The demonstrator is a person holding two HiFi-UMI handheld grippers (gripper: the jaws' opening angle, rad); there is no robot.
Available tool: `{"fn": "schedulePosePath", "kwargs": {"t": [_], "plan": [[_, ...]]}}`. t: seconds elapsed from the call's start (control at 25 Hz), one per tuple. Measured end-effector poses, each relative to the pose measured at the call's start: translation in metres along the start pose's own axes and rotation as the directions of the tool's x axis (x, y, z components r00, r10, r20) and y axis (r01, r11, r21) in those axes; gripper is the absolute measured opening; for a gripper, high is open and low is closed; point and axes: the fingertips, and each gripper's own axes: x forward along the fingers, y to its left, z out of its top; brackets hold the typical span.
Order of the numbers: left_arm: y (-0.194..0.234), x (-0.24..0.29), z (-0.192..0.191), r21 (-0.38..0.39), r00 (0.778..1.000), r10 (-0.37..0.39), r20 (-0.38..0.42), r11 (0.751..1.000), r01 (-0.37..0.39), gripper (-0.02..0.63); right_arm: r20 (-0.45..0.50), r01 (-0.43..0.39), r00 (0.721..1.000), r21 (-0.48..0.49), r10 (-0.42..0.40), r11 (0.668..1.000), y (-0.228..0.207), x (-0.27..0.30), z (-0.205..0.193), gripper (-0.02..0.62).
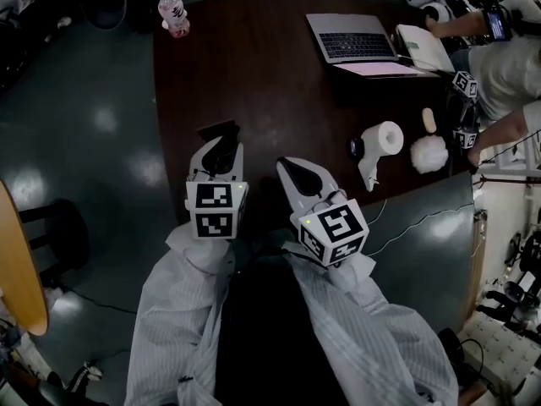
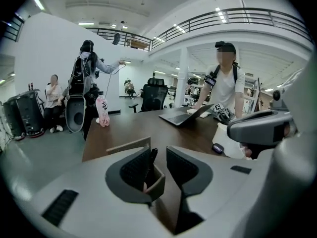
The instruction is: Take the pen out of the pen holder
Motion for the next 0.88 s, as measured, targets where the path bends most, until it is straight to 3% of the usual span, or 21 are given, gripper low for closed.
{"fn": "schedulePosePath", "kwargs": {"t": [0.28, 0.6, 0.88], "plan": [[0.001, 0.027, -0.011, -0.027, 0.997, 0.072, -0.009, 0.997, -0.072, 0.160, -0.008, 0.032, 0.999, 0.034, -0.032, 0.999, -0.012, -0.004, -0.006, 0.002], [0.010, 0.039, -0.024, 0.017, 0.971, 0.239, 0.013, 0.971, -0.240, 0.160, -0.027, 0.049, 0.998, 0.054, -0.048, 0.997, -0.021, -0.007, -0.013, 0.002], [0.021, 0.047, -0.031, -0.009, 0.961, 0.276, -0.011, 0.961, -0.276, 0.155, -0.043, 0.055, 0.998, 0.067, -0.052, 0.996, -0.027, -0.008, -0.020, 0.002]]}}
